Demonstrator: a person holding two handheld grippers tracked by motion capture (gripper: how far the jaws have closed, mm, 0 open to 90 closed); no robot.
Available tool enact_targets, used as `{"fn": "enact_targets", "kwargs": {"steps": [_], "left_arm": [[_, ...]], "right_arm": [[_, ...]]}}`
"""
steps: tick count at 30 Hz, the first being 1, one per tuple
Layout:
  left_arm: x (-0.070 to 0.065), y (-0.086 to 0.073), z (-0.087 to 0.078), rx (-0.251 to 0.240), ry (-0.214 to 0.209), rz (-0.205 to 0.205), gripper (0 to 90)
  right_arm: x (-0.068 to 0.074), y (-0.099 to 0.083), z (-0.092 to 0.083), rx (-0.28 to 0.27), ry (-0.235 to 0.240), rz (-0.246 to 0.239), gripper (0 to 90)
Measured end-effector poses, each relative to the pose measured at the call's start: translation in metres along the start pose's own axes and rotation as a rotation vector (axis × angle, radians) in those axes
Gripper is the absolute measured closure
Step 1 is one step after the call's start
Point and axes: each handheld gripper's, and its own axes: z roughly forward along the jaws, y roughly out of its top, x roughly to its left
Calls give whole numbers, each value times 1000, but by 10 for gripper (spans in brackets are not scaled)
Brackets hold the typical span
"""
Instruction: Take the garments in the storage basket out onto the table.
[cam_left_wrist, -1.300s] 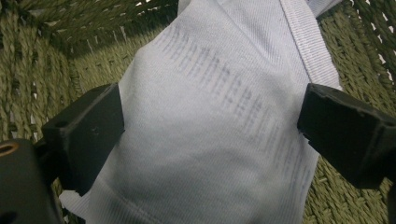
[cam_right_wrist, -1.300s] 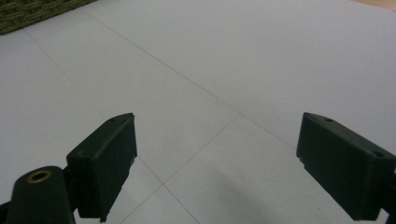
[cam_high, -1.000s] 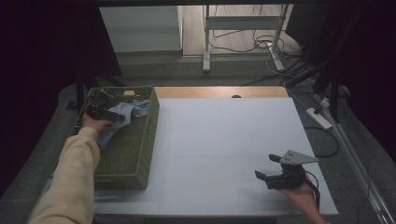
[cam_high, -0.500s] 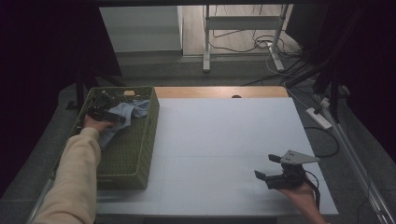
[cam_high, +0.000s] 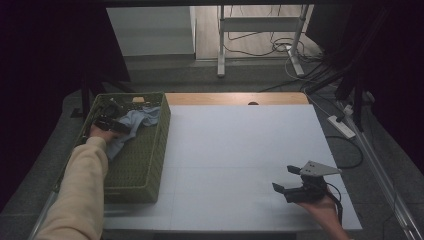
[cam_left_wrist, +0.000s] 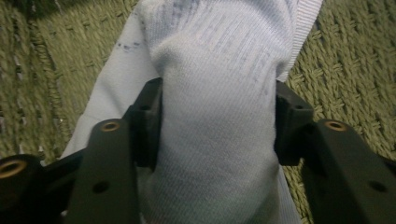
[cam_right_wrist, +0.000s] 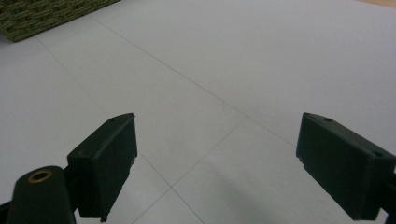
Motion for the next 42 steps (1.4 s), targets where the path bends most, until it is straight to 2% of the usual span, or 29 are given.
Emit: {"fn": "enact_targets", "kwargs": {"steps": [6, 10, 12, 19, 21, 23, 28, 31, 35, 39, 42], "left_arm": [[-1, 1, -5, -9, 29, 9, 578], [-1, 1, -11, -29, 35, 6, 607], [-1, 0, -16, -57, 46, 9, 612], [-5, -2, -34, -125, 39, 16, 619], [-8, -4, -39, -147, 56, 25, 619], [-12, -7, -45, -173, 63, 42, 618], [-15, -18, -59, -222, 60, 47, 618], [-17, -25, -67, -264, 56, 32, 617], [-21, -33, -79, -296, 74, 50, 613], [-25, -39, -85, -336, 88, 51, 612], [-26, -43, -86, -350, 75, 51, 611]], "right_arm": [[0, 0, 0, 3, -2, -3, 125], [0, 0, 0, 3, -3, -3, 125], [0, 0, 0, 3, -3, -4, 125], [0, 0, 0, 3, -6, -8, 125], [1, 1, -1, 1, -6, -9, 125], [1, 0, -1, 0, -6, -8, 125], [2, 1, -1, -1, -10, -12, 126], [2, 2, -2, -3, -11, -14, 126], [3, 2, -2, -8, -11, -15, 126], [3, 2, -2, 1, -15, -22, 126], [2, 2, -2, -4, -14, -19, 126]]}}
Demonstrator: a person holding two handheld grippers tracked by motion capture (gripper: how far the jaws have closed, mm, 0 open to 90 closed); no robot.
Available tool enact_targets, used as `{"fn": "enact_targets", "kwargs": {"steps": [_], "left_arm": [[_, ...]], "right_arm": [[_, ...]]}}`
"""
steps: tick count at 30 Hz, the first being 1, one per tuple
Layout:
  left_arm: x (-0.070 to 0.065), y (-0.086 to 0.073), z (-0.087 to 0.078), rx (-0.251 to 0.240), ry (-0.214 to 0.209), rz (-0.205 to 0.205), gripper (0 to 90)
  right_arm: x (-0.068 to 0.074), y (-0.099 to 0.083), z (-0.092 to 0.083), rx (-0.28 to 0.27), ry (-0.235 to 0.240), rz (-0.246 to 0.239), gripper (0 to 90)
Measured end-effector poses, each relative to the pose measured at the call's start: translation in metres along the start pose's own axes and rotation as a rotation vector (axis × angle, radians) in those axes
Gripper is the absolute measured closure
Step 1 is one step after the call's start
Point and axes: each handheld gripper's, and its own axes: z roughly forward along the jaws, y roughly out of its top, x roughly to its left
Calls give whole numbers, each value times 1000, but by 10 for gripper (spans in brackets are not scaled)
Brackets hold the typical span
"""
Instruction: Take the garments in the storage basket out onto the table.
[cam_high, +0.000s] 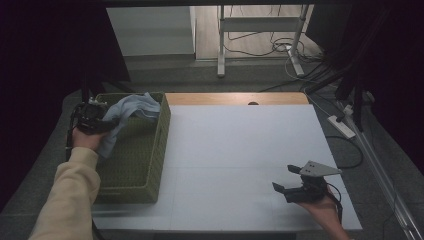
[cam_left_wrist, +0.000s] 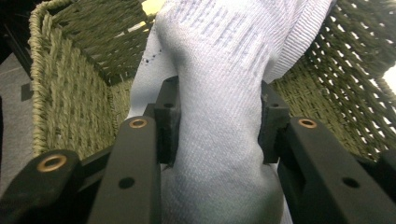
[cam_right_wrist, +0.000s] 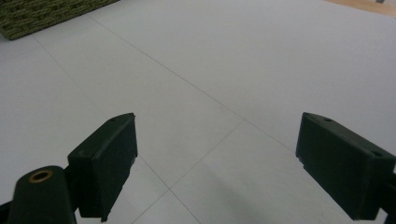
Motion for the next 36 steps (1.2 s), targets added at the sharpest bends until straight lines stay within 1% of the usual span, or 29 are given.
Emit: {"fn": "enact_targets", "kwargs": {"steps": [1, 4, 7, 11, 16, 21, 25, 28, 32, 36], "left_arm": [[0, -1, -1, -2, -4, 4, 612], [1, -4, -3, -22, -13, -9, 612], [1, -6, -5, -36, -9, -8, 615], [3, -9, -10, -69, -26, -31, 619], [2, -10, -21, -117, -28, -39, 619], [-1, -11, -29, -144, -34, -37, 618], [-3, -11, -35, -172, -55, -41, 618], [-5, -12, -40, -200, -58, -45, 618], [-7, -12, -45, -231, -75, -49, 618], [-8, -14, -48, -252, -86, -53, 618]], "right_arm": [[0, 0, 0, 0, 0, 1, 126], [0, 0, 0, 5, -2, -4, 126], [0, 0, 0, 6, -5, -8, 126], [0, 0, -1, 4, -7, -6, 126], [0, 0, 0, 5, -6, -9, 126], [0, 1, -1, 0, -9, -9, 126], [0, 1, 0, 0, -7, -11, 126], [1, 1, 0, 1, -9, -13, 126], [1, 1, -1, 2, -11, -14, 126], [2, 2, 0, 3, -9, -16, 126]]}}
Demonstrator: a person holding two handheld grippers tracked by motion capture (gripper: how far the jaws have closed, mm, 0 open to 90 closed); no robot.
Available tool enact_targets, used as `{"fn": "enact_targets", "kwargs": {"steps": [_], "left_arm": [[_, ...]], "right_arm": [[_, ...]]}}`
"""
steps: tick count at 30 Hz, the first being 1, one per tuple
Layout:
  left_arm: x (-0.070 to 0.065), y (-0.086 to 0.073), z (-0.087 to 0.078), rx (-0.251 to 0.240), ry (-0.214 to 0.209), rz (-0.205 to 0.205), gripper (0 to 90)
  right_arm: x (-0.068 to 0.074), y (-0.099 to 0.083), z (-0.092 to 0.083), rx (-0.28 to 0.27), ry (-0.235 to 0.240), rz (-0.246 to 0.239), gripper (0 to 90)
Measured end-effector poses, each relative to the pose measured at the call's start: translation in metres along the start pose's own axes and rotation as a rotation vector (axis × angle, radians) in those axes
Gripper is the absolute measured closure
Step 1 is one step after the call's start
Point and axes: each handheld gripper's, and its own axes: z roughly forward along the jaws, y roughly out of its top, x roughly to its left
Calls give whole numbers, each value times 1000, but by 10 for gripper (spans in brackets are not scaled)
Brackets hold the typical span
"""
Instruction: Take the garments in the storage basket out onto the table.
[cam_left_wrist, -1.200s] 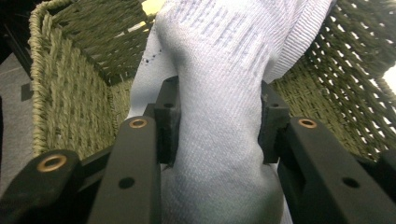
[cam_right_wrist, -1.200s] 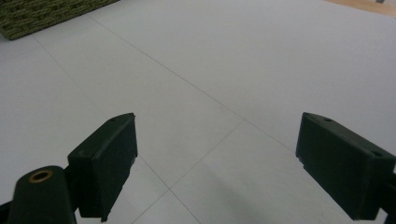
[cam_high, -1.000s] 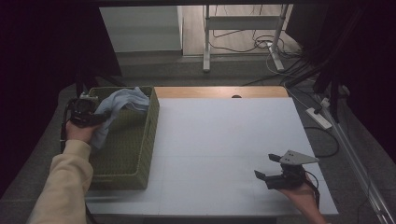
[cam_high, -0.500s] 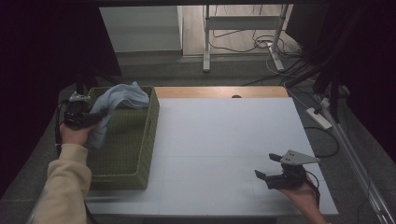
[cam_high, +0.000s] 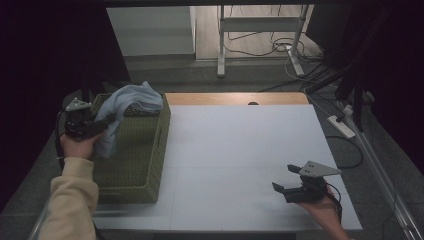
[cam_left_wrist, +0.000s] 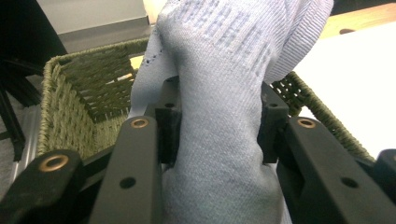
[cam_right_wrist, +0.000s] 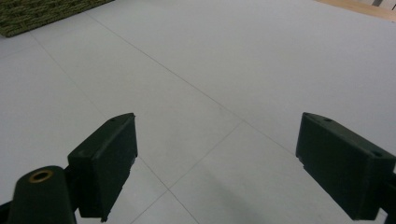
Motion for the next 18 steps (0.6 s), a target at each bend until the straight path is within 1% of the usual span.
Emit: {"fn": "enact_targets", "kwargs": {"steps": [2, 5, 9, 14, 18], "left_arm": [[-1, -1, -1, -12, -4, -6, 619], [-4, -3, -2, -14, 9, 5, 619], [-4, -6, -4, -28, 0, -6, 621], [-4, -10, -8, -60, -3, -19, 622], [-4, -13, -9, -67, -4, -23, 622]], "right_arm": [[0, 0, 0, 3, -3, 1, 126], [-1, 0, 0, 3, -3, 4, 126], [0, 0, 1, 4, -2, 4, 126], [0, 0, 1, 7, -1, 6, 126], [0, -1, 1, 6, 2, 8, 126]]}}
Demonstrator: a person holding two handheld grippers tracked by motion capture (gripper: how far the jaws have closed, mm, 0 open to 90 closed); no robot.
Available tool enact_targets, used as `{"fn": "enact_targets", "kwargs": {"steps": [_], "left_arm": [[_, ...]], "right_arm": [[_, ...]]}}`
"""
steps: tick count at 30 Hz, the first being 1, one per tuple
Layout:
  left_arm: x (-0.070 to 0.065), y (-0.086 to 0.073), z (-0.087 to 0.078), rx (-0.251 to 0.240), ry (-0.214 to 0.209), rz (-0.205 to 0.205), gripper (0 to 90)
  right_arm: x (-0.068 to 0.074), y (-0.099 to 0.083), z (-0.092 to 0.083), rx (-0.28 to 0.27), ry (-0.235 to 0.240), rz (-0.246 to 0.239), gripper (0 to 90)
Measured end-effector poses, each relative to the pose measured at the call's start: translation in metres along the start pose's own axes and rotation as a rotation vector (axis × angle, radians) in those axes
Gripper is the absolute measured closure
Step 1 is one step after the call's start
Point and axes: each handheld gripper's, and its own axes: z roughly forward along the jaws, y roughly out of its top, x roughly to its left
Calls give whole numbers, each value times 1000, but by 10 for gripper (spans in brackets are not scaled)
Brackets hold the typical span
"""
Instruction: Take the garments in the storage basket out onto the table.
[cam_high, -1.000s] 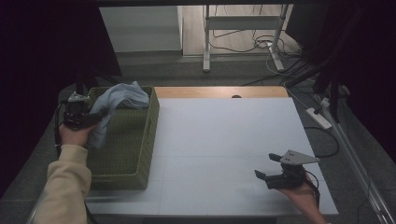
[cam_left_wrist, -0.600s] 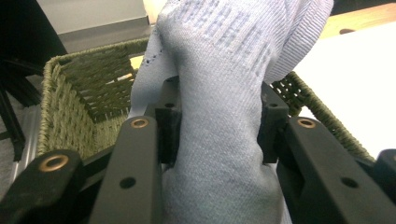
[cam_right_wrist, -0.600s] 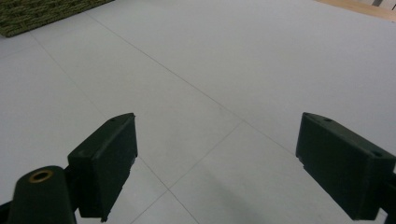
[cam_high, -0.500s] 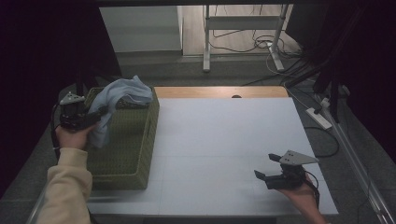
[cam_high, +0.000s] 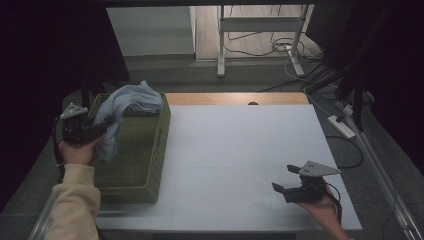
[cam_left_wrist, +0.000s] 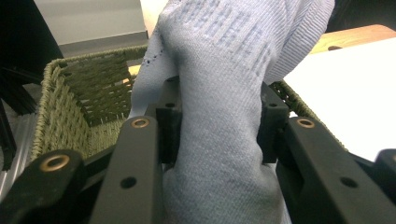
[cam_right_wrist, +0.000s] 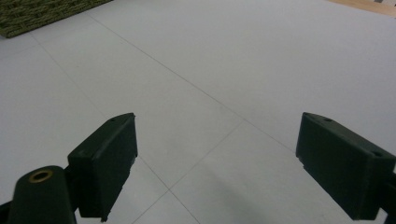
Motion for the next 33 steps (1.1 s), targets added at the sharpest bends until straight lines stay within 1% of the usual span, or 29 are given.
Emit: {"fn": "enact_targets", "kwargs": {"steps": [2, 5, 12, 20, 24, 28, 33], "left_arm": [[1, -1, -2, -9, 2, -8, 622], [1, -2, -5, -34, -10, -28, 623], [0, -1, -11, -66, -15, -38, 623], [0, -1, -14, -97, -34, -54, 623], [-3, 1, -17, -113, -41, -50, 623], [-5, 4, -21, -137, -63, -56, 623], [-11, 7, -25, -155, -70, -41, 623]], "right_arm": [[0, 0, 0, -1, 0, -2, 126], [0, 0, -1, -3, 0, -3, 126], [0, 0, -1, -2, -2, -4, 126], [0, 0, -1, 4, -6, -4, 126], [0, -1, -1, 1, -7, -3, 126], [1, -1, -1, 3, -7, -4, 126], [0, -1, -1, 4, -9, -6, 126]]}}
